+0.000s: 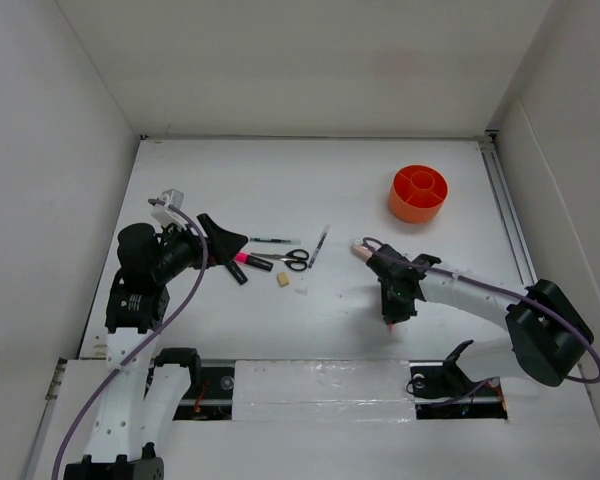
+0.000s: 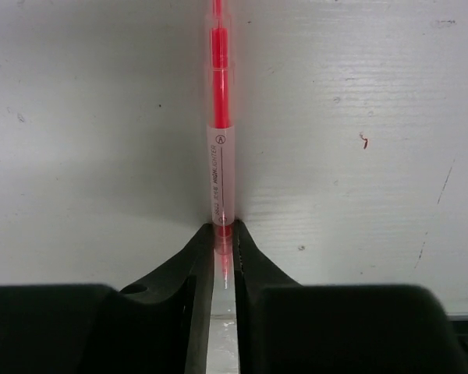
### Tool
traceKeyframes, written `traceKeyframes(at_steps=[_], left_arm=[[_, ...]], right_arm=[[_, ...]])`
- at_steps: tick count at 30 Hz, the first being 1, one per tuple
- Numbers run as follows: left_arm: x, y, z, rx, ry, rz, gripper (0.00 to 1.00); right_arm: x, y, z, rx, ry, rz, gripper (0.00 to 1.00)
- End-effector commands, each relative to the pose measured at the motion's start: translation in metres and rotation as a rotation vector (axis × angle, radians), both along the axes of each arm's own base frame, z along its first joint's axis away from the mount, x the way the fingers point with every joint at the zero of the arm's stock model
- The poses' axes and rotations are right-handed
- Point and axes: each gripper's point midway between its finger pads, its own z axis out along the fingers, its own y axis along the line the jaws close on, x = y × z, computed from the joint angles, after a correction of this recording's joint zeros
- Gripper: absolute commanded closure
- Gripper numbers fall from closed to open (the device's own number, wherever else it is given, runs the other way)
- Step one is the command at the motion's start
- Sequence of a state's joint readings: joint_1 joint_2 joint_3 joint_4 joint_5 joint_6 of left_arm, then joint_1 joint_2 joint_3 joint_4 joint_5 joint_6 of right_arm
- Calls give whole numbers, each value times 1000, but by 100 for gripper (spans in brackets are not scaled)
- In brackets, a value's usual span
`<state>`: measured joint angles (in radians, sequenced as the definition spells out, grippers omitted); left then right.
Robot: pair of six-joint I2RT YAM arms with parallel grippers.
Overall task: Sort the stationery into containers
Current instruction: Pick up the pen from the center of the board.
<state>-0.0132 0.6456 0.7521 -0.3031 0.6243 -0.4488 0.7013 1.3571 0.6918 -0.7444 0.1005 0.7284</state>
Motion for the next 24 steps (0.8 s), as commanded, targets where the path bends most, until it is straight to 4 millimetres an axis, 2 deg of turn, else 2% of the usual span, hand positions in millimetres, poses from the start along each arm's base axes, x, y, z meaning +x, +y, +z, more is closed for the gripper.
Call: traceKeyframes(at_steps=[1, 5, 7, 10, 12, 16, 17, 21, 24], left_arm=[[1, 0, 10, 7, -58, -15, 0], [1, 1, 12, 10, -67, -6, 0], [1, 1, 12, 10, -67, -6, 0], [1, 1, 12, 10, -67, -6, 0], [1, 1, 12, 10, -67, -6, 0], [0, 1, 14, 10, -67, -6, 0], [0, 1, 14, 10, -67, -6, 0], [0, 1, 14, 10, -67, -6, 0], [-1, -1, 14, 10, -67, -15, 0]], right_arm=[[10, 17, 5, 63, -26, 27, 83], [9, 16, 3, 60, -14, 39, 72], [9, 15, 1, 51, -6, 48, 62], [12, 15, 1, 51, -7, 39, 62], [11, 16, 1, 58, -1, 40, 68], [13, 15, -1, 51, 8, 31, 86], [13, 15, -1, 43, 18, 31, 99], [22, 20, 0, 34, 13, 29, 98], [24, 16, -4, 5, 29, 39, 100]])
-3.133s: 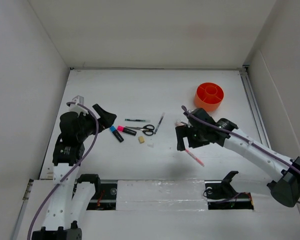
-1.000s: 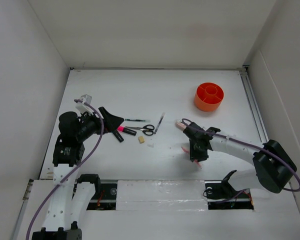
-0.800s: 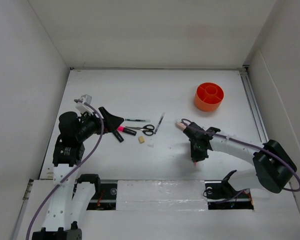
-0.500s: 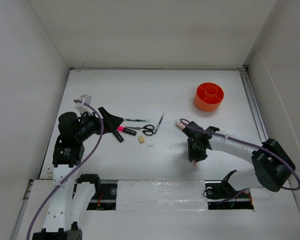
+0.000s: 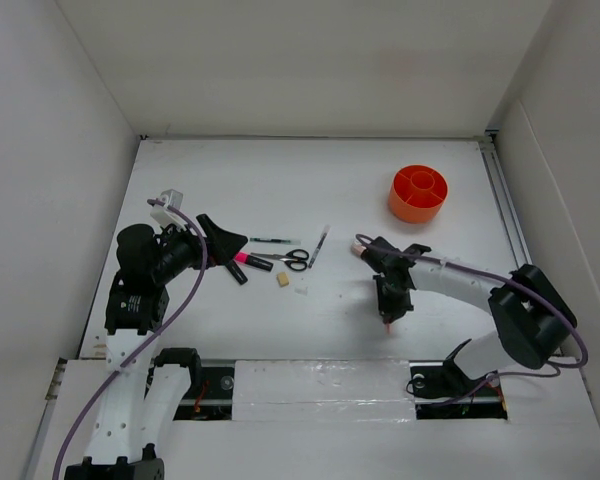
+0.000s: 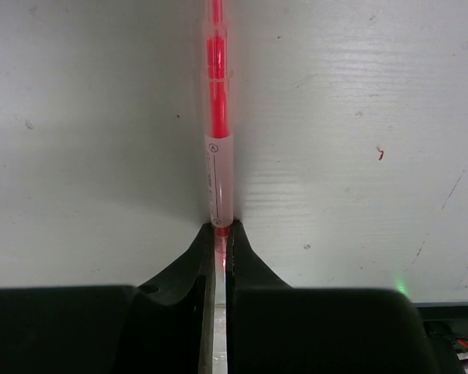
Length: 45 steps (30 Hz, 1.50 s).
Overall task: Sort the stationery into containers
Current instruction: Pick up the pen from the center of the board.
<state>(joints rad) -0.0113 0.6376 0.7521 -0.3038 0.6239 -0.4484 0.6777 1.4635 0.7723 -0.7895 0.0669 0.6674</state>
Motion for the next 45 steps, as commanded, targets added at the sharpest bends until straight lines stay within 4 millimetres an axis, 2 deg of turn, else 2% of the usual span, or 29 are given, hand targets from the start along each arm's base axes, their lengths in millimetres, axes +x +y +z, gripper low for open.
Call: traceKeyframes(at_steps=[1, 4, 7, 10, 11, 12, 15, 16, 18, 19, 22, 23, 25, 27, 29, 30, 31, 32, 33, 34, 35, 36, 37, 38, 39, 42, 43, 44, 45], left_arm=[[0, -2, 13, 10, -60, -18, 0], [1, 0, 12, 13, -60, -9, 0], [0, 0, 11, 13, -50, -9, 0], [3, 0, 7, 13, -32, -9, 0], [3, 0, 7, 13, -32, -9, 0], [2, -2, 7, 10, -32, -18, 0], [0, -5, 10, 9, -48, -45, 0], [0, -6, 12, 6, -57, -53, 0], [0, -6, 12, 6, -57, -53, 0], [-2, -8, 12, 2, -57, -66, 0], [2, -4, 13, 32, -18, -55, 0], [7, 3, 15, 49, -11, -8, 0], [16, 10, 19, 68, 14, 40, 0], [24, 16, 47, 75, 6, 87, 0], [41, 24, 79, 59, -9, 161, 0], [52, 32, 82, 59, 3, 218, 0], [61, 31, 82, 51, 25, 221, 0], [83, 28, 64, 32, 113, 216, 0], [91, 22, 65, 34, 121, 198, 0], [101, 23, 61, 78, 141, 288, 0], [107, 11, 63, 112, 130, 338, 0], [99, -43, 48, 168, 161, 249, 0], [106, -50, 56, 175, 172, 333, 0], [107, -59, 50, 196, 209, 362, 0], [105, -79, 39, 221, 239, 356, 0], [103, -75, 23, 110, 302, 482, 0], [98, -73, 25, 58, 306, 500, 0], [94, -71, 8, 44, 344, 522, 0], [90, -77, 5, -23, 375, 542, 0]], right_arm=[[21, 15, -1, 40, -52, -3, 100], [21, 12, -1, 35, -60, -4, 100], [25, 20, 13, 82, -117, 12, 100], [27, 24, 46, 144, -216, 15, 100], [28, 28, 66, 206, -275, 31, 100], [27, 29, 76, 237, -305, 64, 100], [19, 44, 112, 411, -407, 183, 100], [15, 56, 128, 501, -432, 227, 100], [6, 62, 139, 582, -463, 283, 100], [1, 67, 155, 641, -510, 322, 100], [-6, 69, 168, 678, -522, 359, 100], [-6, 61, 164, 625, -518, 341, 100], [-5, 58, 172, 597, -526, 335, 100], [-5, 53, 175, 568, -525, 276, 100], [-1, 57, 198, 595, -564, 239, 100], [4, 47, 201, 543, -589, 191, 100], [4, 48, 219, 551, -626, 183, 100], [6, 44, 227, 535, -650, 165, 100], [5, 36, 228, 490, -644, 149, 100], [11, 31, 232, 445, -678, 134, 100], [14, 28, 248, 451, -715, 118, 100], [18, 28, 252, 444, -729, 109, 100], [18, 25, 256, 438, -739, 102, 100], [20, 24, 264, 442, -760, 92, 100], [21, 24, 264, 443, -761, 92, 100], [19, 23, 277, 463, -792, 98, 100], [14, 21, 279, 477, -792, 95, 100], [13, 20, 281, 484, -798, 94, 100], [11, 20, 282, 495, -801, 102, 100]])
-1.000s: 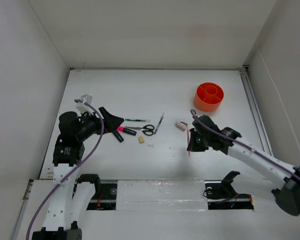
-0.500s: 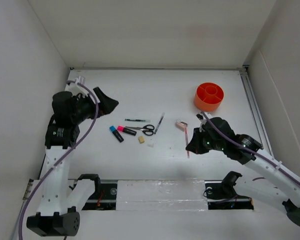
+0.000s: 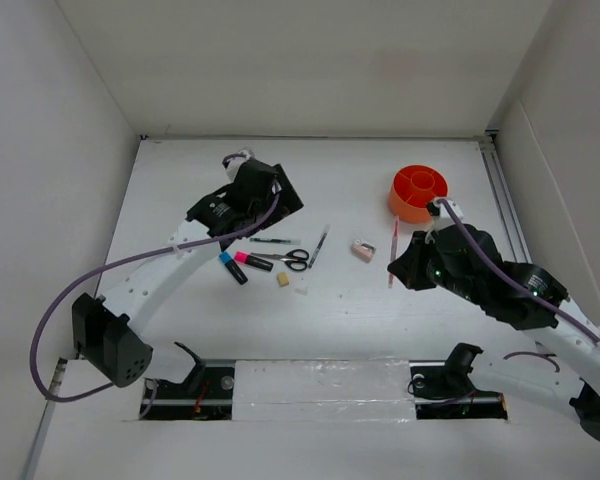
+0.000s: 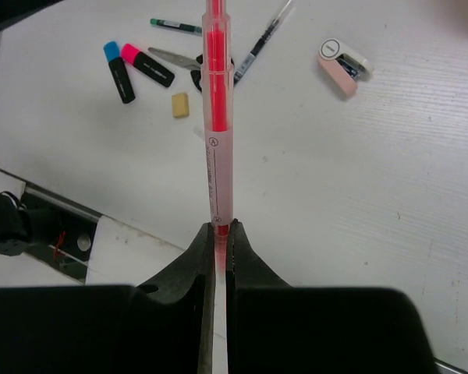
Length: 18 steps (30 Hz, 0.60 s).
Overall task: Sort the stationery into containers
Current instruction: Pick up the pen from the center of the board, then pick up the pen cap from the center of the board.
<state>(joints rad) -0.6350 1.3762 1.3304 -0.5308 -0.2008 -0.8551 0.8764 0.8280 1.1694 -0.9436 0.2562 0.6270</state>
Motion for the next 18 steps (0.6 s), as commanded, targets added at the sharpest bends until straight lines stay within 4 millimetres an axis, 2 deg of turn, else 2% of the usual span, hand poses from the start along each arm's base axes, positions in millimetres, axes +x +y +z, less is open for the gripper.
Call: traceKeyframes(at_steps=[1, 2, 3, 4, 5, 7, 8, 11, 12, 13, 18], left_arm=[[-10, 15, 21, -162, -38, 254, 0], [-23, 10, 12, -136, 9, 269, 0], [-27, 10, 9, -103, 1, 323, 0], [-35, 0, 6, -135, 37, 374, 0], [-47, -19, -10, -89, 82, 351, 0], [-62, -25, -25, -47, 165, 362, 0], [-66, -30, -39, -40, 210, 384, 0], [-84, -34, -75, -45, 332, 396, 0], [-87, -37, -75, -43, 333, 386, 0], [-92, -37, -90, -55, 367, 399, 0], [-116, -39, -119, -65, 471, 426, 0]], right_arm=[[-3, -10, 18, 27, -47, -29, 100], [-3, -12, 21, 32, -57, -37, 100], [-2, -17, 18, 6, -60, -46, 100], [-1, -18, 22, 11, -71, -54, 100], [-4, -22, 22, -1, -75, -47, 100], [-3, -29, 30, 12, -104, -73, 100], [-3, -29, 30, 2, -110, -66, 100], [-4, -40, 41, 15, -158, -82, 100], [-6, -42, 43, 18, -169, -78, 100], [-7, -43, 41, 11, -164, -78, 100], [-15, -44, 45, 25, -183, -22, 100]])
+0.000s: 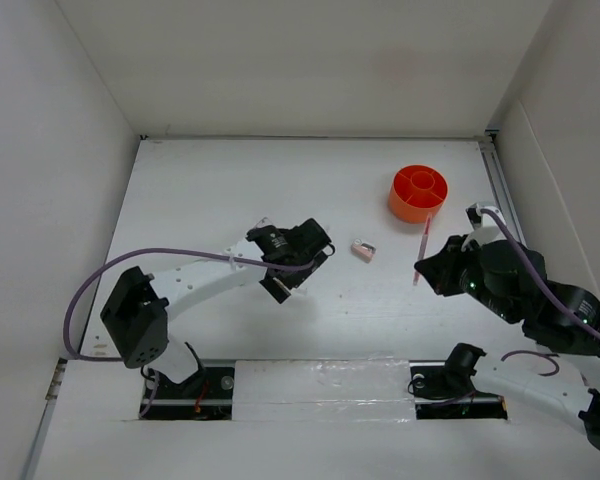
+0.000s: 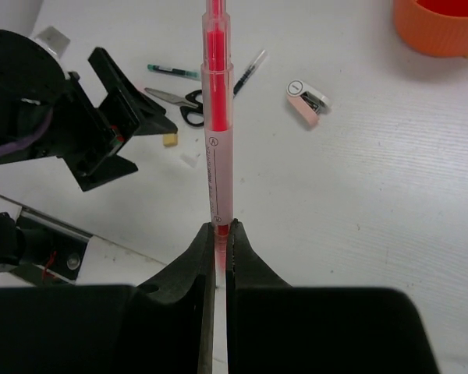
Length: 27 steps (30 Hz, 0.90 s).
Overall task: Sort the stationery into containers
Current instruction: Pick up the pen cap from the center of the board.
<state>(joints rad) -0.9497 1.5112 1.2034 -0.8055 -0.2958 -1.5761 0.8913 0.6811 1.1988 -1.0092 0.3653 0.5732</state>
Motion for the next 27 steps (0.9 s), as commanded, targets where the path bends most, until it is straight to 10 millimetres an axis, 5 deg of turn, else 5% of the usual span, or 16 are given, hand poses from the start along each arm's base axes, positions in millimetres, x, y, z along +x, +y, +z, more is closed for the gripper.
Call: traceKeyframes(at_steps=[1, 15, 27], left_arm=[[-14, 2, -11, -23, 63, 124, 0], [-12, 21, -59, 120, 153, 242, 7], [7, 28, -80, 145, 160, 291, 25]], right_arm=[[-7, -6, 17, 19, -61, 34, 100], [-22, -3, 17, 51, -95, 136, 100], [-27, 11, 5, 38, -66, 212, 100]])
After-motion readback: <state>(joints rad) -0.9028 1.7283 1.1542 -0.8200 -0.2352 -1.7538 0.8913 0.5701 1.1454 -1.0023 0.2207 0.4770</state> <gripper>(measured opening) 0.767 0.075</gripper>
